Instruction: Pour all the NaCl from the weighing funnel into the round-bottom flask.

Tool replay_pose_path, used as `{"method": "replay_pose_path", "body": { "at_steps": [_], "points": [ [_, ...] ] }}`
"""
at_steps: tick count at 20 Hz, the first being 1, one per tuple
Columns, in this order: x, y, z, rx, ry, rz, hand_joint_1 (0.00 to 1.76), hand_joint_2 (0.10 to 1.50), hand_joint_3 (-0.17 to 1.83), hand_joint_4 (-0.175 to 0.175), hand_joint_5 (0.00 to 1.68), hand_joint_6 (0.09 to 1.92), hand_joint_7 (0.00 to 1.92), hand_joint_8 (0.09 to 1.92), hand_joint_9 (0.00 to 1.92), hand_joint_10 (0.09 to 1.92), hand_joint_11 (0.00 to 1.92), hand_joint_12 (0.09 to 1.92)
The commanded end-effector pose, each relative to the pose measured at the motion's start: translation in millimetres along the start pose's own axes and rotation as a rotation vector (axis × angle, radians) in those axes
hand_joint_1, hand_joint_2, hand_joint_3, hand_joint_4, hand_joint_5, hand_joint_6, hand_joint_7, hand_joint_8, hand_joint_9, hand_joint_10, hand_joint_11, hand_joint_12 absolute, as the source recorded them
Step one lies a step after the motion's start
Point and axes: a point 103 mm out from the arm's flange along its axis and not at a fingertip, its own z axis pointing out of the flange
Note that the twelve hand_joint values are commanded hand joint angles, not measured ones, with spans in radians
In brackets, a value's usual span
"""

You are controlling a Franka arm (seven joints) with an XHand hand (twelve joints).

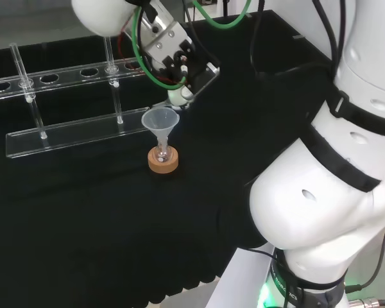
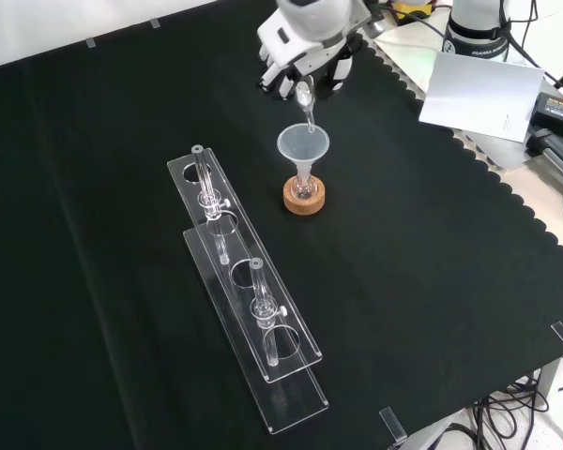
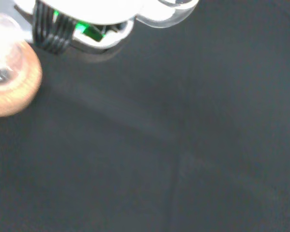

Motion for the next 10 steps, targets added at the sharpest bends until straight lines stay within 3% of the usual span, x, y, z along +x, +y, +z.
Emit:
{"method": "replay_pose_path", "body": {
  "at_steps": [1, 10],
  "points": [
    [-3.7, 10.9, 18.9, 0.086, -0.067, 0.066, 1.14, 0.7, 0.52, 0.175, 1.35, 0.48, 0.66, 0.68, 1.11, 0.23, 0.98, 0.93],
    [-6.2, 8.6, 19.3, 0.079, -0.047, 0.076, 1.14, 0.7, 0.53, 0.175, 1.35, 0.48, 0.66, 0.67, 1.11, 0.22, 0.98, 0.93]
  ]
}}
